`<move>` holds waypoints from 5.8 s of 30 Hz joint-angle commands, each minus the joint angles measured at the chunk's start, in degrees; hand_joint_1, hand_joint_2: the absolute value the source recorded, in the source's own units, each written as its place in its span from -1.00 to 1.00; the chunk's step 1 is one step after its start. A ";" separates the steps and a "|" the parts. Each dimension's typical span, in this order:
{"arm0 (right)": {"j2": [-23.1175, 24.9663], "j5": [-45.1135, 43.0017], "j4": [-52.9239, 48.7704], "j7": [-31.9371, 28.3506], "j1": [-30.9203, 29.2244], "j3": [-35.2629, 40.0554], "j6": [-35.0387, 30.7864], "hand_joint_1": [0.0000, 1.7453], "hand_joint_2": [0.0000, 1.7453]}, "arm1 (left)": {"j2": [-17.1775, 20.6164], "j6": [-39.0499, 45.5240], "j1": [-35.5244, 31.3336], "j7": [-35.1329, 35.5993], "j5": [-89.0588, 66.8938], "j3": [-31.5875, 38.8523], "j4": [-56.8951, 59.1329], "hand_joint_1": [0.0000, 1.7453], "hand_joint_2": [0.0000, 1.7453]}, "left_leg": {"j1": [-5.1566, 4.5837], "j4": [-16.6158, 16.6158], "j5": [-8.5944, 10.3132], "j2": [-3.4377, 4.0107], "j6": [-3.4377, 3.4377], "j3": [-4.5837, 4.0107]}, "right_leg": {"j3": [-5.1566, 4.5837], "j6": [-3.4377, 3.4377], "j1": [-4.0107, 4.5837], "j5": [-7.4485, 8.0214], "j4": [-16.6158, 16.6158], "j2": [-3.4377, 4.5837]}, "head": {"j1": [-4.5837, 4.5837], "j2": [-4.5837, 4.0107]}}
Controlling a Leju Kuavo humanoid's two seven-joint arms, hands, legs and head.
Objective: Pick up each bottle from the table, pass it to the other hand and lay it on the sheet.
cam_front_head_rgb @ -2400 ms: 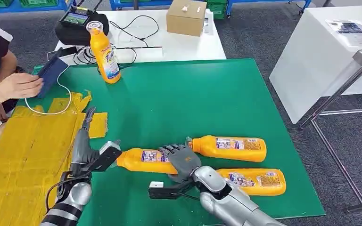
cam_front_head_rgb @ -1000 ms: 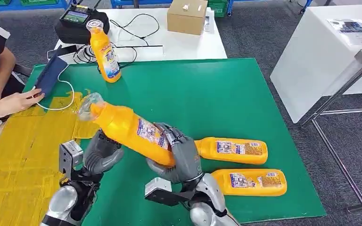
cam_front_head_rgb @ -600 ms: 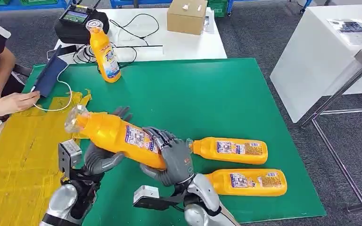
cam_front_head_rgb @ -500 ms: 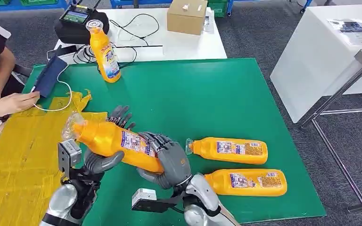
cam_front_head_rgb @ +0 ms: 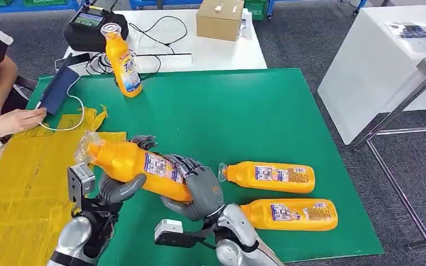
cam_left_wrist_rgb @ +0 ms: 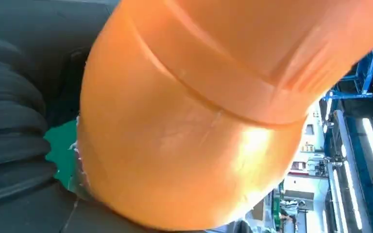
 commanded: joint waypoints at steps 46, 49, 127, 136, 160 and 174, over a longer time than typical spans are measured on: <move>-5.60 -7.06 -21.48 2.59 4.29 -15.67 1.19 -1.00 1.00 | 16.05 33.14 -31.53 42.27 -96.14 -16.35 53.46 1.00 1.00 | 0.01 -0.09 0.09 0.12 -0.02 0.21 | 0.17 -0.29 0.06 0.15 -0.05 -0.08 | 0.00 0.00; -6.17 -6.48 -19.92 3.07 4.13 -16.68 1.57 -1.00 1.00 | 14.00 31.88 -31.11 40.07 -96.05 -15.02 57.24 1.00 1.00 | 0.02 -0.12 0.09 0.08 0.00 0.26 | 0.21 -0.27 0.07 0.14 -0.10 -0.11 | 0.00 0.00; -18.00 9.72 15.55 13.96 -2.98 -21.42 14.68 -1.00 1.00 | 1.07 42.77 -7.09 -3.34 -44.28 7.49 3.74 -1.00 1.00 | 0.01 -0.04 0.04 0.06 0.00 -0.03 | 0.01 -0.24 0.07 0.17 -0.11 -0.02 | 0.00 0.00; -17.15 11.58 17.32 16.51 -4.25 -21.50 12.80 0.48 1.00 | 1.29 42.89 -7.11 -2.99 -44.02 7.52 3.88 -1.00 1.00 | 0.00 -0.06 0.04 0.03 0.01 0.04 | 0.09 -0.27 0.06 0.13 -0.10 -0.10 | -0.02 0.00; -2.92 6.98 -14.59 10.81 3.56 -23.20 -12.67 1.00 1.00 | 0.79 11.76 -1.99 1.28 -17.95 4.14 -2.31 -1.00 1.00 | -0.03 -0.02 0.05 0.11 -0.02 -0.09 | -0.08 -0.24 0.02 0.15 -0.02 0.03 | 0.00 0.00; -0.13 -12.04 -10.40 0.60 1.33 -19.58 -7.14 1.00 1.00 | 0.54 7.00 -4.84 1.55 -11.10 -4.35 1.61 -1.00 1.00 | -0.02 -0.06 0.07 -0.06 -0.02 -0.09 | -0.07 -0.27 0.03 0.09 -0.06 -0.17 | 0.00 0.00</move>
